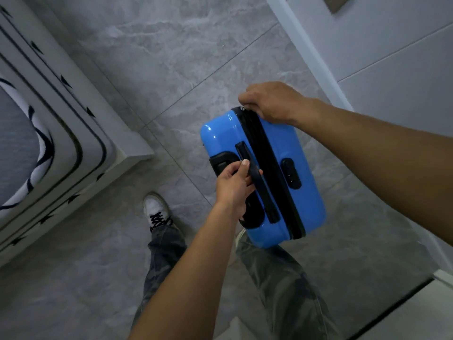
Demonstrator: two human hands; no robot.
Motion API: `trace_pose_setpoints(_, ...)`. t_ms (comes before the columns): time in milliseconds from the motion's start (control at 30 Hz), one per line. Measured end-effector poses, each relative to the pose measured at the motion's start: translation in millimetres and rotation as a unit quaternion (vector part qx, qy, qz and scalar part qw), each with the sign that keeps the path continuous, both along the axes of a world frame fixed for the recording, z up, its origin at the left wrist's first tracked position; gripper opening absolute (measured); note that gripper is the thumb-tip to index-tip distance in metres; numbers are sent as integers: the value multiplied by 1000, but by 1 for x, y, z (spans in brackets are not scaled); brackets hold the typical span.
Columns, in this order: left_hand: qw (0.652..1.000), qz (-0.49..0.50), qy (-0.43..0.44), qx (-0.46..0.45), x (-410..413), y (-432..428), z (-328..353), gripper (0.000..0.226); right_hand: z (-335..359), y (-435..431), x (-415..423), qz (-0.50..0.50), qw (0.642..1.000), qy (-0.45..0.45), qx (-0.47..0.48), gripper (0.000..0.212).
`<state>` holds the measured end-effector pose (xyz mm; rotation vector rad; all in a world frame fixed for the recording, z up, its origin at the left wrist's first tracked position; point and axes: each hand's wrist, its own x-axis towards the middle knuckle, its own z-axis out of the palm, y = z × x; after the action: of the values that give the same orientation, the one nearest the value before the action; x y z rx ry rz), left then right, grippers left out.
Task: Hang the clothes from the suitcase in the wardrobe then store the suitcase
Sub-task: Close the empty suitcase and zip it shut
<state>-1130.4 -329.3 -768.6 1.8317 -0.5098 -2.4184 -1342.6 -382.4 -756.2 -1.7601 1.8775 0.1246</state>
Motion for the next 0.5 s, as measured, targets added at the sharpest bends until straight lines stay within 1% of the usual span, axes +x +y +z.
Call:
trace_pose_setpoints(133,1000,-13,-8,0,-15,8,0,16,8,21,-10,11,1000,8,-16,21)
trace_pose_setpoints(267,1000,-24,-14,-4,-18,9,-3,17,22,50,0,49,999,5,21,21)
trace_pose_setpoints(400,999,-40,-10,8,-21,6,0,20,23,97,12,-33,999,5,4,21)
trace_pose_setpoints(500,998,-56,-11,14,-26,4,0,28,17,129,31,-78,997,1,0,10)
